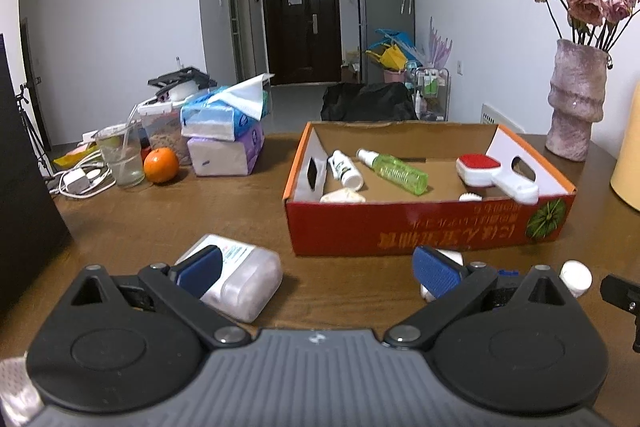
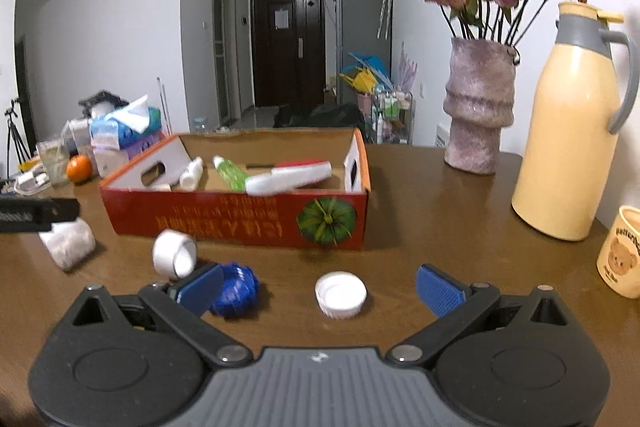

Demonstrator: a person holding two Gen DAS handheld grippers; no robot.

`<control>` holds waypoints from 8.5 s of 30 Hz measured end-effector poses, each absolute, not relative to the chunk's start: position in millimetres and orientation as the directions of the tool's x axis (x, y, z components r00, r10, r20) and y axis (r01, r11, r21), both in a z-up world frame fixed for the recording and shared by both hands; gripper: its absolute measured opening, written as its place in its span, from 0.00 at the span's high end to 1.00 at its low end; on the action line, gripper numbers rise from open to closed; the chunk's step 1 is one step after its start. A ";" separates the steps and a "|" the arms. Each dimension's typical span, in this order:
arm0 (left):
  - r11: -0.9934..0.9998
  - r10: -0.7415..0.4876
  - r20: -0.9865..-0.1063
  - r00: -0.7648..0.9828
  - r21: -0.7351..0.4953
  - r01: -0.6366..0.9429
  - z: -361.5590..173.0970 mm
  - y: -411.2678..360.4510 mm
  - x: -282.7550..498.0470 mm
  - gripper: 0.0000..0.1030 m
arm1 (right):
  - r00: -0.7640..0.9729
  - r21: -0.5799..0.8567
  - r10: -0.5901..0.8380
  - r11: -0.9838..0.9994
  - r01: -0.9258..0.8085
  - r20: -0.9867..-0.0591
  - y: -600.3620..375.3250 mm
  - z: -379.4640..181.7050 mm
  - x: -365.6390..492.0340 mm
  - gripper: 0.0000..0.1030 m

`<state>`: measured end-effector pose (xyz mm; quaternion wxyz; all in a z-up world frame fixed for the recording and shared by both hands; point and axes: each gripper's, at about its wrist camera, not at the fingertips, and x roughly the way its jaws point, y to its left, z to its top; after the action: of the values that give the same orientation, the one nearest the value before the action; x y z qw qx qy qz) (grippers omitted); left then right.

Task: Organize rigid objects
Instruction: 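Withdraw both tools from the box toward the remaining items, then grasp the second white bottle cap with the right gripper, then grasp the white cotton-pad box with the left gripper while the right gripper holds the cap, then carry the white cap and cotton-pad box over the box, then lower the cap and cotton-pad box into the box and open both grippers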

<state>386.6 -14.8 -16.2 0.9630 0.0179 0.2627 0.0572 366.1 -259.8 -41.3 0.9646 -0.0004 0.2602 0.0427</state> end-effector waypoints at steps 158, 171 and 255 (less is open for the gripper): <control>0.998 0.066 -0.377 0.924 0.010 -0.067 -16.0 -25.5 365.1 0.20 | 0.932 0.079 0.144 0.989 -0.125 -0.332 -219.5 -46.0 348.3 0.62; 0.997 0.082 -0.336 0.938 0.025 -0.078 4.7 -30.9 385.6 0.20 | 0.947 0.066 0.149 0.989 -0.136 -0.283 -213.8 -23.7 363.6 0.62; 0.988 0.155 -0.376 0.914 0.071 -0.139 -18.1 -30.4 580.8 0.00 | 0.931 0.083 0.101 0.994 -0.077 -0.351 -218.9 -26.7 561.0 0.11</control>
<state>580.8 -30.4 -18.1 0.9779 0.0216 0.1938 0.0752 561.0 -218.9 -26.7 0.9820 0.0339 0.1804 0.0452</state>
